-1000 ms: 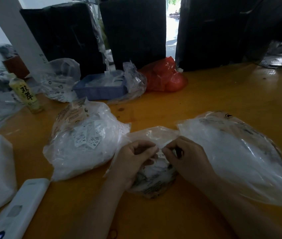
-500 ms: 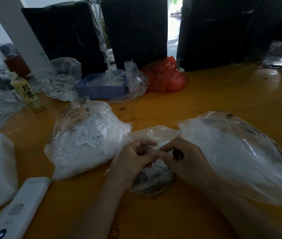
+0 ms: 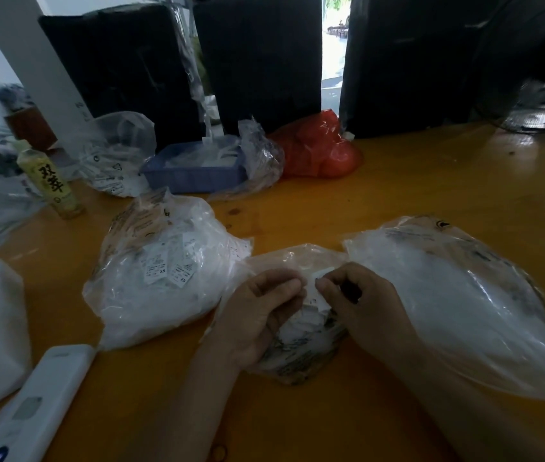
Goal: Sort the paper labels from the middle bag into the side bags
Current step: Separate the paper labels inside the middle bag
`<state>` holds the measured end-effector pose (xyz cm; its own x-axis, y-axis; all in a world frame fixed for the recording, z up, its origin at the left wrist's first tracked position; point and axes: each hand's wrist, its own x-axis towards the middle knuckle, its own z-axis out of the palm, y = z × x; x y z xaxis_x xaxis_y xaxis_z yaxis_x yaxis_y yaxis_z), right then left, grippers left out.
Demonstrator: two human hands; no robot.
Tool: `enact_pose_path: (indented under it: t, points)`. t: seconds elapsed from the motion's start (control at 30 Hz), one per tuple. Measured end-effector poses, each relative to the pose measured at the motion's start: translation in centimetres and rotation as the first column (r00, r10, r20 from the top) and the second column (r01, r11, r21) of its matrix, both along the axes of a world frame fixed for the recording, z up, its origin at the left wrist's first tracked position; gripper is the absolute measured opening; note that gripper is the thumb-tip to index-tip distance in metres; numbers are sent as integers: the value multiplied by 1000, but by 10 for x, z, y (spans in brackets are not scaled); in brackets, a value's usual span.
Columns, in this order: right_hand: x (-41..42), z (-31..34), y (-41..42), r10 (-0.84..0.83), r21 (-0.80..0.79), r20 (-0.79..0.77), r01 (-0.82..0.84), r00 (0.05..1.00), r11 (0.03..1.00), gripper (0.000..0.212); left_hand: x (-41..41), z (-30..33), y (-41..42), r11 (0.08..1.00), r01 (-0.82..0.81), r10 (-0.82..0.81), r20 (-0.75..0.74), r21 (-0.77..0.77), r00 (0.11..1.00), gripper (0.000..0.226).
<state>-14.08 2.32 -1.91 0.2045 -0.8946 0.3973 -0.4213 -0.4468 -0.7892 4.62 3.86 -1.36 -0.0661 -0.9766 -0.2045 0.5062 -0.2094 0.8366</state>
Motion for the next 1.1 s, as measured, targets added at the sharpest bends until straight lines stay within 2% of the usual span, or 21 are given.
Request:
enact_pose_path:
  t: [0.17,0.3,0.4,0.53,0.6,0.7,0.77,0.97,1.1]
  points:
    - [6,-3,4,50,-39,-79,-54,996,998,13,2,3,2,1000,10,-10,-13,8,1000,11]
    - [9,-6,3,64,-43,-176,-72,982,996,6,-1,3,0,1000,-7,9,-104,17,994,11]
    - [4,-6,-1,24,2,-95,-24,995,1000,12,0,1,-3,998,-61,61,-145,9,988,11]
    - [-3,0,-4,-36,174,145,10,989,985,38,-2,-2,-5,992,-124,121,-78,-38,990,20]
    - [-7,2,-6,-83,167,185,52,979,985,34,-5,-4,-4,990,-131,128,-43,-58,991,17]
    - [-12,2,-6,-128,134,207,101,970,986,15,-7,-4,-1,988,-111,118,69,-108,991,21]
    - [-13,2,-7,-131,107,217,110,967,988,10,-8,-5,1,988,-87,104,126,-130,987,22]
    - [-13,8,-3,-96,-3,212,99,972,995,20,-9,-6,3,983,-8,55,255,-181,965,24]
    - [-10,9,0,-56,-93,136,69,989,993,12,-8,-8,5,972,32,51,341,-232,939,20]
